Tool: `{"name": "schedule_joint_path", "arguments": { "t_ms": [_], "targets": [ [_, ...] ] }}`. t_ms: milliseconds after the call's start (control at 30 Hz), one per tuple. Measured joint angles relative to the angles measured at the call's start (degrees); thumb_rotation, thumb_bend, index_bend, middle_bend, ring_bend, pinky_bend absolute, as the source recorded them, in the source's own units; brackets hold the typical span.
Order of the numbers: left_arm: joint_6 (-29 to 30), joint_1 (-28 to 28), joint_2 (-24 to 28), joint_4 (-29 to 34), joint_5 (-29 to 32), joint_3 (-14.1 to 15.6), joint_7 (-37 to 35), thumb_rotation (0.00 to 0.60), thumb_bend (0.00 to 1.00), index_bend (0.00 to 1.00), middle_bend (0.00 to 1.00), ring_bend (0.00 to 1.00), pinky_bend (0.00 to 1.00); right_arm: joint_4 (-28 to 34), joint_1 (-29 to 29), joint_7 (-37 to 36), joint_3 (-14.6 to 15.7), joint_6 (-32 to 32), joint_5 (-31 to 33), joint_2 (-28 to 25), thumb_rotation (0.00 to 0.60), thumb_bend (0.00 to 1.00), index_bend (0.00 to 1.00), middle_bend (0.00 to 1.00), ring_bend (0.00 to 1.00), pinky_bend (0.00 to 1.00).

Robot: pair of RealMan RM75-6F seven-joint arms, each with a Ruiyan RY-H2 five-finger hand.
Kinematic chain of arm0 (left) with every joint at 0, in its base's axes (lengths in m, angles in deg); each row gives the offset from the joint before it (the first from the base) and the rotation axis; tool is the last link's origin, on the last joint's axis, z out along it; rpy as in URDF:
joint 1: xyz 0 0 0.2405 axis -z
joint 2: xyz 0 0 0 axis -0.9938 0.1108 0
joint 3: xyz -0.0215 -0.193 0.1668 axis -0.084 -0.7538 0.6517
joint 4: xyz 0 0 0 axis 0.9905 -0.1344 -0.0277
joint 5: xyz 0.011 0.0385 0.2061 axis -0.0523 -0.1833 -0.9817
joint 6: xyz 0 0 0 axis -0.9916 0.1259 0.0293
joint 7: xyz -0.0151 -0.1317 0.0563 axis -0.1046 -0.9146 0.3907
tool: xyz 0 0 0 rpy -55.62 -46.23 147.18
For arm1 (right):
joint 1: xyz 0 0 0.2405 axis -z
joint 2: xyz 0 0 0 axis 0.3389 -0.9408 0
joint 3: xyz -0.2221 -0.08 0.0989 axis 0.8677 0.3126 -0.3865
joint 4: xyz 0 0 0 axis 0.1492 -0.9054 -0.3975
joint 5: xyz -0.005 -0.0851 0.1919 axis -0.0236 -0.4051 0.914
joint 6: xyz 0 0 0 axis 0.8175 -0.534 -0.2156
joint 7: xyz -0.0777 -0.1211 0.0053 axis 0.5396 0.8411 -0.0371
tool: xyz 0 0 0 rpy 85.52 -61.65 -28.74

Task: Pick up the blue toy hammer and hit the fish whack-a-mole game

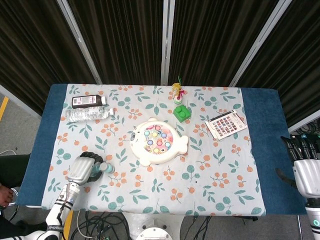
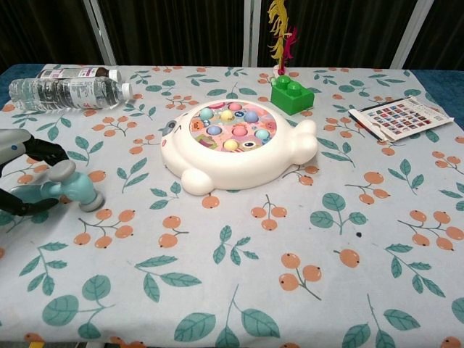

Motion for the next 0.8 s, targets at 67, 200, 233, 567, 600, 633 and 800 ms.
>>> {"name": "schedule_joint_path", "arguments": {
  "t_ms": [67, 200, 233, 567, 600, 633, 800],
  "targets": [
    [0.09, 0.09, -0.28, -0.31, -0.03, 0.03, -0.06, 0.6, 0.33, 0.45, 0.39, 0.27, 0.23, 0.16, 0.07, 0.1, 0.05, -0.07, -0.01, -0.03, 0.6, 0.13, 0.03, 0.16, 0.0, 0.0],
    [0.39, 0.18, -0.68, -0.77, -0.22, 0.13, -0.52, 0.599, 0.34, 0.47, 0.4, 0.28, 0.23, 0.43, 0.12, 0.35, 0.12, -0.1, -0.08, -0.11, 0.6, 0.13, 0.02, 0.16, 0.0, 0.0],
    [0.49, 0.18, -0.74, -0.92, -0.3, 0.19, -0.61, 0.599, 0.35, 0.48, 0.4, 0.28, 0.23, 0.53, 0.12, 0.46, 0.14, -0.1, -0.09, -0.13, 0.6, 0.13, 0.02, 0.16, 0.0, 0.0],
    [1.16, 0.19, -1.26, -2.23, -1.1, 0.31, -2.35, 0.6, 0.43, 0.55, 0.46, 0.33, 0.26, 1.19, 0.12, 1.18, 0.22, -0.03, -0.13, -0.2, 0.6, 0.13, 0.02, 0.16, 0.0, 0.0],
    [1.26, 0.18, -1.31, -2.38, -1.36, 0.33, -2.66, 0.6, 0.45, 0.55, 0.47, 0.34, 0.26, 1.26, 0.15, 1.23, 0.23, -0.05, -0.13, -0.21, 0.6, 0.13, 0.02, 0.16, 0.0, 0.0],
    [1.41, 0.18, -1.36, -2.61, -1.79, 0.37, -3.14, 0.6, 0.46, 0.56, 0.48, 0.35, 0.27, 1.33, 0.19, 1.31, 0.25, -0.09, -0.12, -0.21, 0.6, 0.13, 0.02, 0.16, 0.0, 0.0],
    [1.9, 0.27, -1.28, -3.93, -4.19, 0.62, -5.92, 0.6, 0.51, 0.59, 0.51, 0.38, 0.29, 1.6, 0.43, 1.59, 0.32, -0.34, -0.06, -0.32, 0.6, 0.13, 0.02, 0.16, 0.0, 0.0]
  ]
}}
